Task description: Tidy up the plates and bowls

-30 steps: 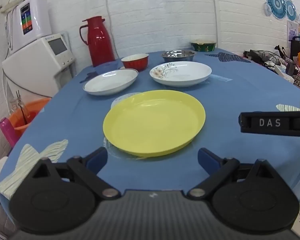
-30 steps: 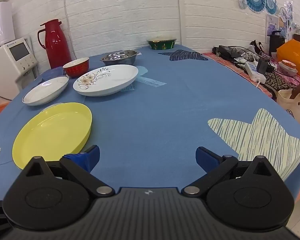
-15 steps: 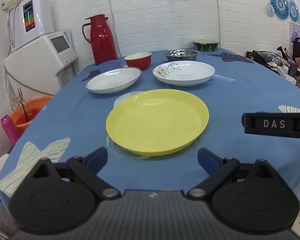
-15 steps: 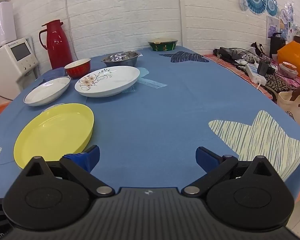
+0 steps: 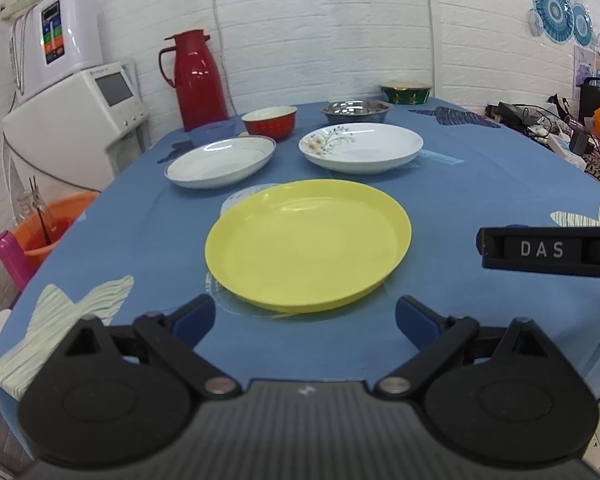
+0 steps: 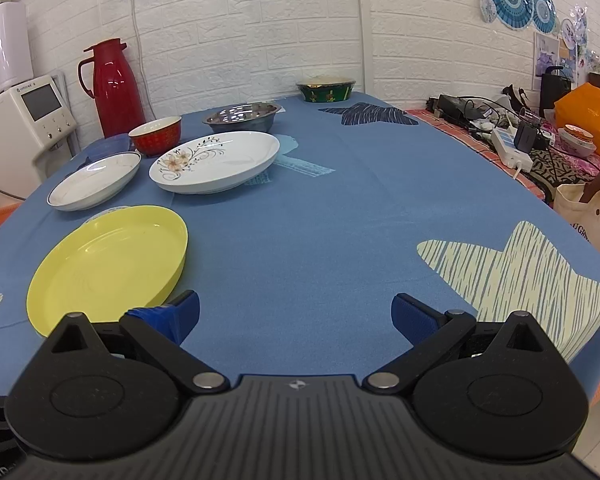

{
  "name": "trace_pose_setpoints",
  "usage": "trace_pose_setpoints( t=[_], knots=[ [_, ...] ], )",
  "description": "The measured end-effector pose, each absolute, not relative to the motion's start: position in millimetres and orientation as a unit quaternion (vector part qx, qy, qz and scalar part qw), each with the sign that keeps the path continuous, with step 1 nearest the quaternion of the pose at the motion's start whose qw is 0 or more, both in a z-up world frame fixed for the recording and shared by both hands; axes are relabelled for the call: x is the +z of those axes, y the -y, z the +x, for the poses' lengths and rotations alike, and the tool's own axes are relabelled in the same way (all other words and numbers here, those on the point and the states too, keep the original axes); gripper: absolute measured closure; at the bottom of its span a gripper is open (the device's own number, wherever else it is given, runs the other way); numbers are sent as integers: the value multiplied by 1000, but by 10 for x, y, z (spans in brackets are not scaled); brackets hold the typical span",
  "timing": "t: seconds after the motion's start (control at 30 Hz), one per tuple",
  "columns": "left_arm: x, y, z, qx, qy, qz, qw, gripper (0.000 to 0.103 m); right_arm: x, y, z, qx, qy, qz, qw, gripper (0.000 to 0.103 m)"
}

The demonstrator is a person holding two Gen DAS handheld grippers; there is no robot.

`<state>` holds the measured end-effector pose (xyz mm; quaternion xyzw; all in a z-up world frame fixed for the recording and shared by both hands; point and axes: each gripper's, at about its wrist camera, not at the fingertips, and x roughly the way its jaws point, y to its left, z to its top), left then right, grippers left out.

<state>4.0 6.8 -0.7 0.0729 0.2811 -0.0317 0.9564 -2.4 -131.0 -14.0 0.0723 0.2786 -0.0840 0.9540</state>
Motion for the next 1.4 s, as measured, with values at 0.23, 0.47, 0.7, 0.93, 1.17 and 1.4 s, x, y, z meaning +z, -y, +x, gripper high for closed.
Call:
trace_pose_setpoints(
  t=[0.23,0.47,0.7,0.93,1.17,1.4],
  knots=[
    [-4,-69,35,-37,-276,72,958,6,-143,1304,-25,-84,-278,70,954,13],
    [-2,-66,9,-41,-271,70,959,6,-138,1295,-24,-84,-278,70,954,13],
    [-2,-65,-2,-42,-269,69,960,6,-131,1277,-32,-82,-278,68,955,13],
    [-6,-65,4,-44,-270,66,959,6,-132,1273,-33,-82,-278,68,955,13],
    [-3,-75,0,-47,-269,63,960,6,-129,1264,-34,-81,-278,68,955,13],
    [4,-80,-1,-49,-268,62,960,6,-114,1241,-34,-81,-276,68,955,13]
  ],
)
